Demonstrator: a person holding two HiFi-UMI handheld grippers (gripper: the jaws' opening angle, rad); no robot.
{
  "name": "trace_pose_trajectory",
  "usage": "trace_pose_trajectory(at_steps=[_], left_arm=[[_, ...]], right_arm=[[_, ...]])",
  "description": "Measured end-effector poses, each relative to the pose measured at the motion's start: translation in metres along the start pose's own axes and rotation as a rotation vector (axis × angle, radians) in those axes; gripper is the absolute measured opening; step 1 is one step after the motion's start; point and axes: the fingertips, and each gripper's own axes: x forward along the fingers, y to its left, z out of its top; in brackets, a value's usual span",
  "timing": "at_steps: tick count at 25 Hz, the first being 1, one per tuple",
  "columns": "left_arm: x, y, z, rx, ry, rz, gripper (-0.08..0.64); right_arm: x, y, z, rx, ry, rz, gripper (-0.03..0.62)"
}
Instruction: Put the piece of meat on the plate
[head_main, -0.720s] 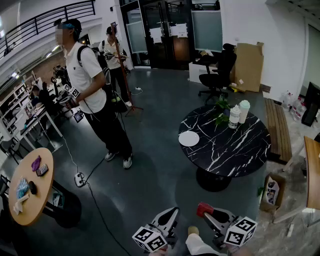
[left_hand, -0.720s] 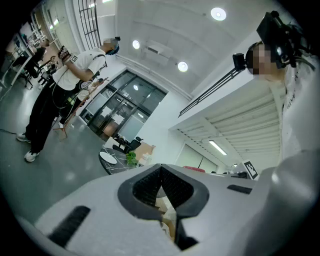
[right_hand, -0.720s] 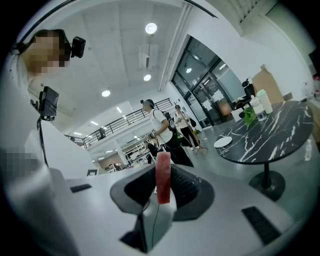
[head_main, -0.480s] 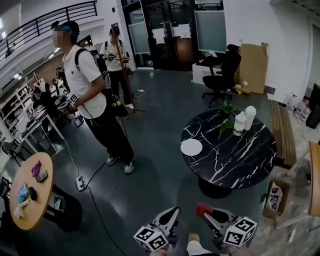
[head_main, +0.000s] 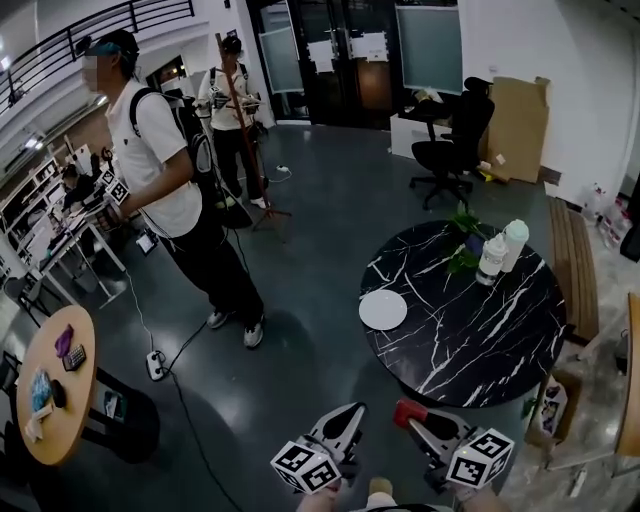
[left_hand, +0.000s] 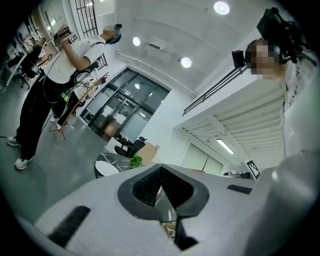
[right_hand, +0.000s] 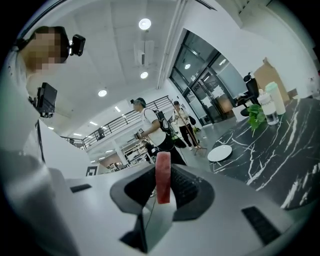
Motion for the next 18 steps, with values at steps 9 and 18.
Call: trace_pose_trajectory(at_steps=[9, 18], left_arm=[[0.029, 0.036, -0.007, -0.016, 0.014, 0.054, 0.009], [0.08, 0.089, -0.009, -0.04, 0.037, 0.06, 0.009]], right_arm=[[0.031, -0.034, 0.013, 0.0, 0.015, 0.018, 0.086], [0.061, -0.09, 0.027, 0.017, 0.02, -0.047, 0.086]])
